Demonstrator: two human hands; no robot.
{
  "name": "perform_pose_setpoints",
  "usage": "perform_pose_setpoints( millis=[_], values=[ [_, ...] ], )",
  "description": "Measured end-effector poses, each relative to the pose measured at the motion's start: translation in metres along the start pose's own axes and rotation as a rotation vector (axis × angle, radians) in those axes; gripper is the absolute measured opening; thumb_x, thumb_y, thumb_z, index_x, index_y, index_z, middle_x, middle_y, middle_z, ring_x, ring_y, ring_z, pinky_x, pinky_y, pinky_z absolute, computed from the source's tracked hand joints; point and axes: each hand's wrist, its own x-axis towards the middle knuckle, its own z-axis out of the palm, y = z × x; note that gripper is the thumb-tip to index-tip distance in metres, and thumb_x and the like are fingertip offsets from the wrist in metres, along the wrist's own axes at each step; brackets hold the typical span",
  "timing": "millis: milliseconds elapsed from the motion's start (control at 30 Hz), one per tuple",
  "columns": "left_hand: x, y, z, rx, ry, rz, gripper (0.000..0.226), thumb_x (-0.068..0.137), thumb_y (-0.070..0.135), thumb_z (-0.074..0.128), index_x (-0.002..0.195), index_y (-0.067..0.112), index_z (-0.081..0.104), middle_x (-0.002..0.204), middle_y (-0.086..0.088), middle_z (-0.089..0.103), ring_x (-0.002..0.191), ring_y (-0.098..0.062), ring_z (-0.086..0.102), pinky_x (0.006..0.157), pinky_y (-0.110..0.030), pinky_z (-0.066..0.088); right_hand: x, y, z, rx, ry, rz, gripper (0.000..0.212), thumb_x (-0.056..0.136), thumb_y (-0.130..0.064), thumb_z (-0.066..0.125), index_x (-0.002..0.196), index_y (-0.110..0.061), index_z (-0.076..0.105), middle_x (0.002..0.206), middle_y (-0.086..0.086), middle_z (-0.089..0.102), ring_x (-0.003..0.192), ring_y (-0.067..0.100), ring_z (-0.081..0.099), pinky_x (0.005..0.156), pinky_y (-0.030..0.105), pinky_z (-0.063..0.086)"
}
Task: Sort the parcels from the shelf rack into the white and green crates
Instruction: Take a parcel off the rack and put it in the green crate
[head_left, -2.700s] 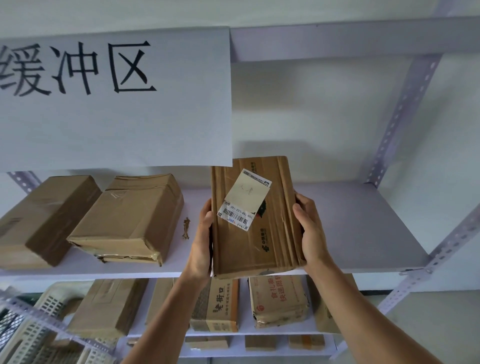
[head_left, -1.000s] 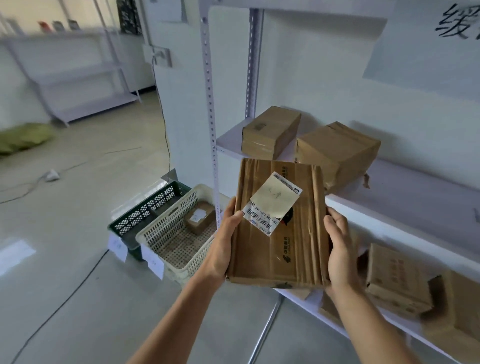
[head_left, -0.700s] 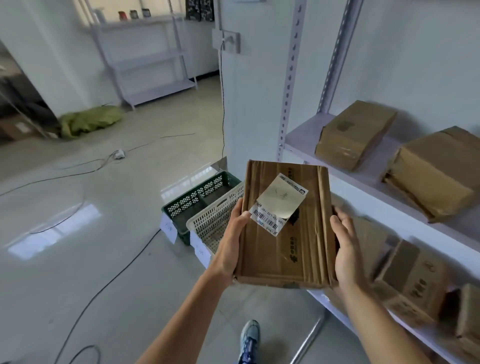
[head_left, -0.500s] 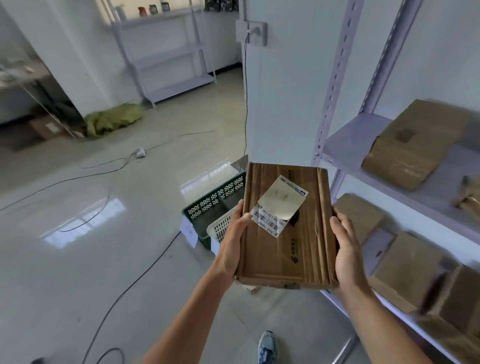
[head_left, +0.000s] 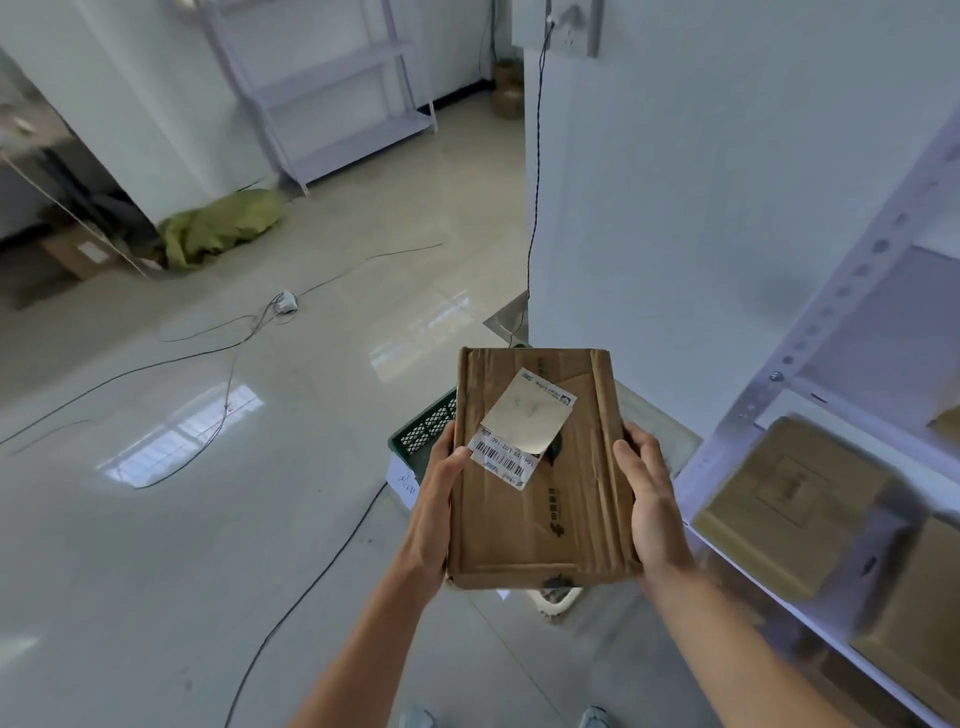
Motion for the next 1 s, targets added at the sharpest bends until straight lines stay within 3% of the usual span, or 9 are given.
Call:
perform_pose_setpoints(
  millis=[67,233,367,500,633,733,800,867,1000],
  values=[
    [0.021,0.001,-0.025,0.007,0.006,-0.005,0.071,0.091,0.057,0.058,0.158,0.035,0.047,0.138,0.006,0.072,0.128,-0.024,0.07,0.107,-0.053,0.058,0.015,0.006,0.027,-0.018,0.028,0.001,0.027,0.095,-0.052,0.056,0.119,-0.059,0.066,0.112,-0.03,0.073,0.105,-0.011,0.067,0.089,0.022,0.051],
    [0.074,0.008,-0.104,0.029,-0.026,-0.054,0.073,0.088,0.06,0.058,0.157,0.038,0.046,0.134,0.014,0.074,0.126,-0.018,0.07,0.107,-0.049,0.057,0.045,0.029,0.11,-0.033,0.073,0.037,0.03,0.095,-0.056,0.054,0.124,-0.058,0.062,0.111,-0.028,0.074,0.103,-0.006,0.07,0.089,0.03,0.051],
    [0.111,0.025,-0.173,0.063,-0.099,-0.137,0.087,0.077,0.071,0.06,0.157,0.04,0.047,0.148,0.008,0.065,0.137,-0.022,0.063,0.118,-0.056,0.048,0.059,0.048,0.176,-0.042,0.151,0.075,0.032,0.095,-0.057,0.054,0.126,-0.056,0.063,0.114,-0.028,0.073,0.106,-0.006,0.069,0.09,0.031,0.05],
    [0.154,0.035,-0.222,0.158,-0.167,-0.195,0.064,0.074,0.075,0.06,0.136,0.058,0.065,0.139,0.016,0.072,0.127,-0.011,0.069,0.104,-0.035,0.06,0.071,0.063,0.227,-0.071,0.216,0.121,0.028,0.094,-0.061,0.051,0.12,-0.066,0.06,0.113,-0.031,0.071,0.106,-0.006,0.068,0.091,0.034,0.05],
    [0.2,0.039,-0.247,0.232,-0.143,-0.279,0.085,0.063,0.084,0.059,0.143,0.054,0.061,0.144,0.024,0.062,0.132,-0.006,0.061,0.114,-0.034,0.051,0.089,0.078,0.262,-0.045,0.294,0.162,0.035,0.092,-0.062,0.052,0.127,-0.061,0.057,0.13,-0.016,0.069,0.119,0.009,0.066,0.098,0.04,0.051],
    [0.239,0.039,-0.255,0.311,-0.157,-0.36,0.101,0.057,0.09,0.057,0.149,0.049,0.053,0.146,0.016,0.048,0.135,-0.01,0.052,0.108,-0.032,0.044,0.113,0.09,0.279,-0.054,0.355,0.187,0.046,0.091,-0.066,0.048,0.137,-0.058,0.048,0.147,-0.016,0.053,0.133,0.005,0.052,0.111,0.043,0.042],
    [0.27,0.039,-0.256,0.369,-0.171,-0.399,0.106,0.054,0.093,0.054,0.147,0.043,0.05,0.147,0.009,0.041,0.135,-0.013,0.048,0.106,-0.033,0.043,0.135,0.098,0.288,-0.026,0.386,0.2,0.042,0.093,-0.064,0.049,0.135,-0.061,0.046,0.143,-0.022,0.051,0.121,-0.016,0.051,0.099,0.028,0.041],
    [0.304,0.04,-0.254,0.391,-0.194,-0.4,0.09,0.053,0.092,0.053,0.129,0.044,0.056,0.144,0.009,0.042,0.124,-0.004,0.05,0.092,-0.023,0.045,0.161,0.107,0.296,-0.016,0.413,0.217,0.044,0.097,-0.061,0.049,0.141,-0.058,0.044,0.145,-0.024,0.048,0.114,-0.027,0.046,0.093,0.017,0.037],
    [0.376,0.037,-0.247,0.447,-0.256,-0.419,0.09,0.053,0.089,0.052,0.126,0.037,0.052,0.135,0.013,0.046,0.115,0.002,0.05,0.081,-0.013,0.045,0.222,0.128,0.303,-0.023,0.476,0.246,0.066,0.096,-0.064,0.043,0.159,-0.044,0.036,0.16,-0.022,0.036,0.143,-0.005,0.032,0.116,0.027,0.021]
  ],
)
